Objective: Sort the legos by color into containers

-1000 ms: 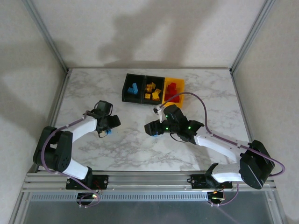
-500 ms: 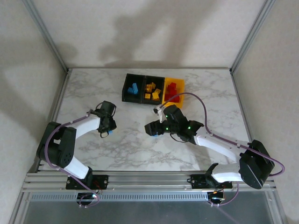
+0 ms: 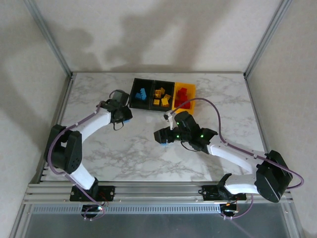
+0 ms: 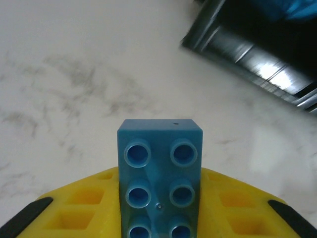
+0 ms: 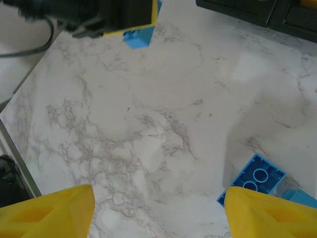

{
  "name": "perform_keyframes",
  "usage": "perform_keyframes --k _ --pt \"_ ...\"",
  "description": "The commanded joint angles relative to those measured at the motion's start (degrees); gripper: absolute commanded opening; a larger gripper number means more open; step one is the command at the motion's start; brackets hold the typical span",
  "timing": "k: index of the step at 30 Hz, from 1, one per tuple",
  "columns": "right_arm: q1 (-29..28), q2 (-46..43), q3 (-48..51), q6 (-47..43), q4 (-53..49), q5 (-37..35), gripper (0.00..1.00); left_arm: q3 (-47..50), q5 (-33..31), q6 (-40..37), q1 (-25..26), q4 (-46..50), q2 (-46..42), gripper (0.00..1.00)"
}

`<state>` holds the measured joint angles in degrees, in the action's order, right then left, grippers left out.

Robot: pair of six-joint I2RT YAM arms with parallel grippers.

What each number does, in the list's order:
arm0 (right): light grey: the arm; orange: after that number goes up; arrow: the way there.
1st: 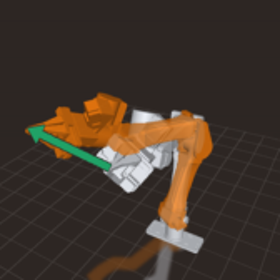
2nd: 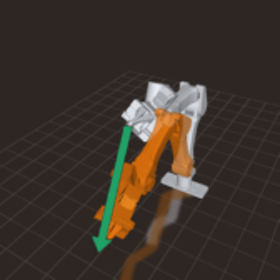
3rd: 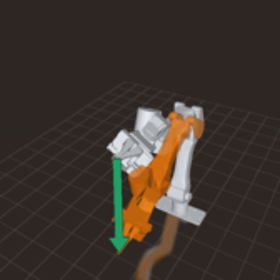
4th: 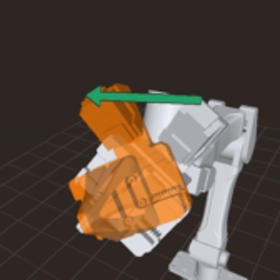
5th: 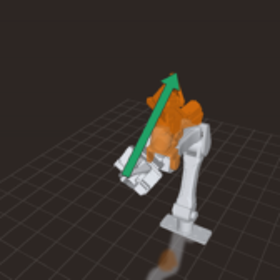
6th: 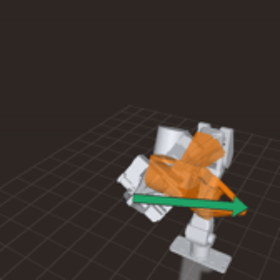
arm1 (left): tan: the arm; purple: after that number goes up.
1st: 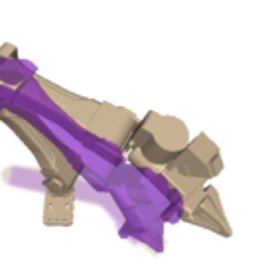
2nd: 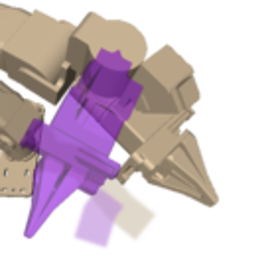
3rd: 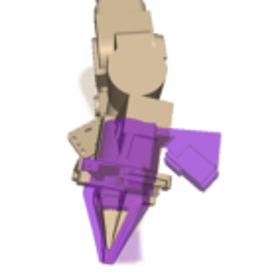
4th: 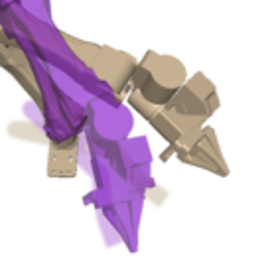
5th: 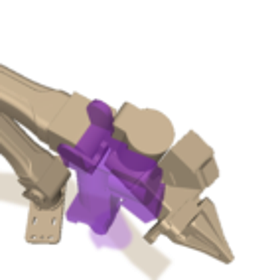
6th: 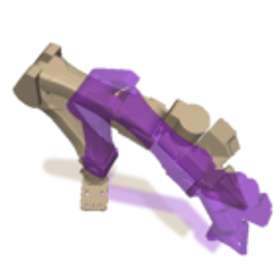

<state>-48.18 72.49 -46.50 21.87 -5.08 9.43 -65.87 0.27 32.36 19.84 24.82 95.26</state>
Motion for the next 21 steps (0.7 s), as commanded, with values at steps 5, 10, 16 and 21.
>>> perform_keyframes --k 5,10,16,21 --pt "0.8 -2.1 1.4 0.7 0.6 -1.9 0.70 -15.8 -0.8 -1.7 0.6 4.4 10.1 0.27" --pt "1.2 -3.1 2.0 1.1 0.2 -2.2 0.70 -25.8 -1.7 -2.6 0.6 6.0 17.7 0.27" --pt "1.5 -3.3 2.3 1.4 -0.1 -2.5 0.70 -37.9 -4.1 -3.8 0.6 9.7 26.2 0.26" --pt "1.6 -3.2 2.2 1.6 -0.4 -2.7 0.70 -43.9 -5.9 -4.6 0.6 11.1 30.8 0.26"
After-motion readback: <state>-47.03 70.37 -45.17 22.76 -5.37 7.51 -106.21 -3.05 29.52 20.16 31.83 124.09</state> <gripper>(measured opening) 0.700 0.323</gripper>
